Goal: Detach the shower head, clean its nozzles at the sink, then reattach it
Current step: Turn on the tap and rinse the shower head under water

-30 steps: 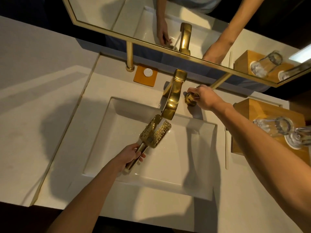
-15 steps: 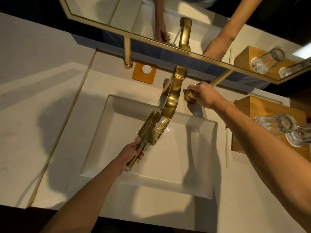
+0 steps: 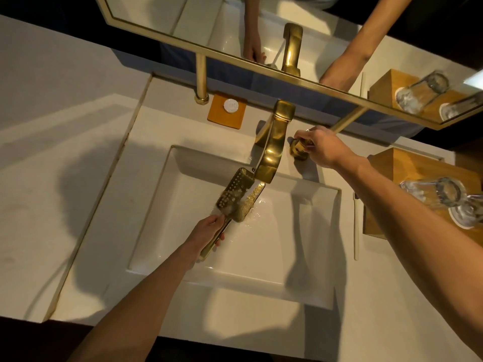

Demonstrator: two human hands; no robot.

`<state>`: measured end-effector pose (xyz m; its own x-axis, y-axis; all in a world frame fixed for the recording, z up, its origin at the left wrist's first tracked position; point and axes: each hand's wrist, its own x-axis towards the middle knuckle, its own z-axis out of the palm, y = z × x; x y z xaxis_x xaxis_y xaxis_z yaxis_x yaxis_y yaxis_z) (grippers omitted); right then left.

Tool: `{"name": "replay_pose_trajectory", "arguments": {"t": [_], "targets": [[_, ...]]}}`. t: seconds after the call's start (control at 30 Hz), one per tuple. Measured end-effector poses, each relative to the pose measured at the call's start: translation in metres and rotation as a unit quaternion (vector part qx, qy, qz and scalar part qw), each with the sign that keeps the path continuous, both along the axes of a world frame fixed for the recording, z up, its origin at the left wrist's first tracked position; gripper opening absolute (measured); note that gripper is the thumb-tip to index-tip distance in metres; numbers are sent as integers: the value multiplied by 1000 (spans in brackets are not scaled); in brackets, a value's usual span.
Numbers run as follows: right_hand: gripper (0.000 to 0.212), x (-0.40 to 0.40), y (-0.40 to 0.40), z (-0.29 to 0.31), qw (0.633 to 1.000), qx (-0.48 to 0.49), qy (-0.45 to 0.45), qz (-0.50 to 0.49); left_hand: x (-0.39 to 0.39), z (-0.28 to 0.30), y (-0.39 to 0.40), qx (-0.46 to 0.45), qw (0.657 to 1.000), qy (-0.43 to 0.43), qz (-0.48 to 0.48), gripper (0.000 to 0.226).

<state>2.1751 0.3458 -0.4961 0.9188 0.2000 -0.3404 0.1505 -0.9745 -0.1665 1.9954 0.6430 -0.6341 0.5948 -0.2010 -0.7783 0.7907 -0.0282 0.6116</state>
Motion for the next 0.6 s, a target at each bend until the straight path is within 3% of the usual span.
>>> {"name": "replay_pose_trajectory", "arguments": {"t": [0.3,0.6], "targets": [[52,1,-1,-2,1000,-3,10,-9,-8,4,11,24,999,3,-28,27],[51,1,0,-1,1000,-2,11,-19,-10,6,21,165,981,-49,-94,23]]}}
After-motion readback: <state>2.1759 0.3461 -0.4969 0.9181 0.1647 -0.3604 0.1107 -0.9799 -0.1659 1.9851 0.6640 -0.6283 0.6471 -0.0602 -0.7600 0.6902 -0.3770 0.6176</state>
